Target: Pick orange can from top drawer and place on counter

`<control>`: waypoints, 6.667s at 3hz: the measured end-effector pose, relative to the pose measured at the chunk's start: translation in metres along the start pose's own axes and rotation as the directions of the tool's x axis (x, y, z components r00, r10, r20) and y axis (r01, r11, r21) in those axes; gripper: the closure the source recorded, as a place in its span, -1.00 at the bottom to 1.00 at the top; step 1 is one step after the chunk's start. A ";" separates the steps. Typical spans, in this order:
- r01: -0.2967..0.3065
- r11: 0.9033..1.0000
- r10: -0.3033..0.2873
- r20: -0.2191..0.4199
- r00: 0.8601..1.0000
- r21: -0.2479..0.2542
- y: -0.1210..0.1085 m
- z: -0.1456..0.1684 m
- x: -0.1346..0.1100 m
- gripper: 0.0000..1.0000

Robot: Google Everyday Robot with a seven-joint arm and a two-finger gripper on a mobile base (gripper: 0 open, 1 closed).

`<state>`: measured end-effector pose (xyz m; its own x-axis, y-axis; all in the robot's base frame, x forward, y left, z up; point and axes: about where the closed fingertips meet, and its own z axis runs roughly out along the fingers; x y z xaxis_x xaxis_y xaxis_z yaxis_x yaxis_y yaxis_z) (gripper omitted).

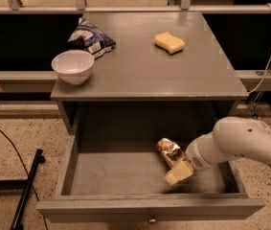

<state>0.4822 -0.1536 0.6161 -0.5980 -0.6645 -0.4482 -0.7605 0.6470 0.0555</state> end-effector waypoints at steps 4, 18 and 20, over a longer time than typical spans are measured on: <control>-0.044 0.992 0.067 0.200 0.978 -0.118 0.004 -0.011 -0.056 0.91; 0.246 0.967 -0.253 -0.113 0.961 -0.070 -0.119 -0.144 -0.223 -0.70; 0.239 0.971 -0.236 -0.092 0.967 0.014 -0.126 -0.161 -0.202 -1.00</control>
Offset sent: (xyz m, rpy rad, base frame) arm 0.0408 0.0293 -0.0220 0.0142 0.0119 -0.0654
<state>0.6586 -0.1608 0.8432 -0.4219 -0.8301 -0.3647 -0.8776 0.4749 -0.0656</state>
